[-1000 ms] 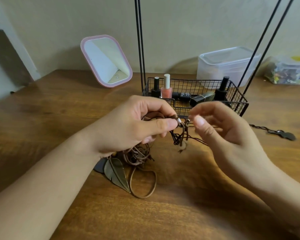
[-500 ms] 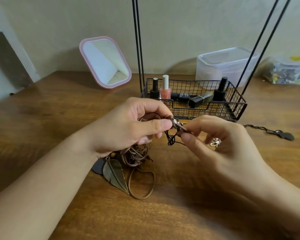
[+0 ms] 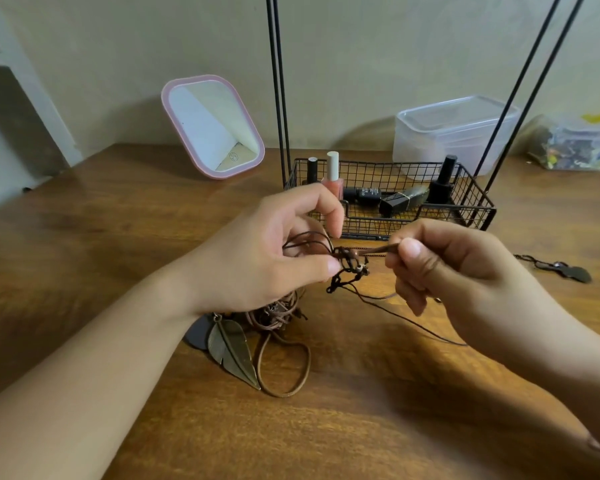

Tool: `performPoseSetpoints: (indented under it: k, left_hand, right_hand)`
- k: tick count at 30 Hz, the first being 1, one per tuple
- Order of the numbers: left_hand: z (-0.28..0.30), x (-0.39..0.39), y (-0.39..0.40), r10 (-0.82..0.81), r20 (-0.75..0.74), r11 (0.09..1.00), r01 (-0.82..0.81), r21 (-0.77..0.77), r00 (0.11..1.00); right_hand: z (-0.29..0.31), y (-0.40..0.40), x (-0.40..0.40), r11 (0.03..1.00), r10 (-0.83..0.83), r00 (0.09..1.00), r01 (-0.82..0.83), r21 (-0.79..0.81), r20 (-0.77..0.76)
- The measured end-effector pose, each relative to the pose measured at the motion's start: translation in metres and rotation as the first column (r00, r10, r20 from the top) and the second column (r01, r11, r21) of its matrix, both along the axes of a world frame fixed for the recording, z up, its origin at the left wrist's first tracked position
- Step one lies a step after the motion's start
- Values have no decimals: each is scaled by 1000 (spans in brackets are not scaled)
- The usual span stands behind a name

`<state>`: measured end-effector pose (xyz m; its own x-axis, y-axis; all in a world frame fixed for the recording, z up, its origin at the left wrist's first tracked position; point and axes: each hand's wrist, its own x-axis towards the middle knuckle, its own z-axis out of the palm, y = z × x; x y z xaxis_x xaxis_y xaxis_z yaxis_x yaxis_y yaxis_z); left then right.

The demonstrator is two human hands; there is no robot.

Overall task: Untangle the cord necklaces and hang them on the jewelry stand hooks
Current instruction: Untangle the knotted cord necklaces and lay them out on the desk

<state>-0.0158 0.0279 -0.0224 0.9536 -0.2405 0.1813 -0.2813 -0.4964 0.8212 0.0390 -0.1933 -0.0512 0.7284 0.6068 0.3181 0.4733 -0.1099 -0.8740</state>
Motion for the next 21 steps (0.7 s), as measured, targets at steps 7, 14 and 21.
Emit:
performPoseSetpoints:
  k: [7, 14, 21]
  left_hand:
    - [-4, -3, -9, 53, 195, 988, -80, 132, 979]
    - [-7, -1, -13, 58, 372, 971, -138, 193, 926]
    - [-5, -3, -15, 71, 389, 988, -119, 100, 918]
  right_hand:
    - [3, -1, 0, 995, -64, 993, 72, -75, 98]
    - [4, -1, -3, 994, -101, 988, 106, -40, 116]
    - [5, 1, -3, 988, -139, 987, 143, -52, 81]
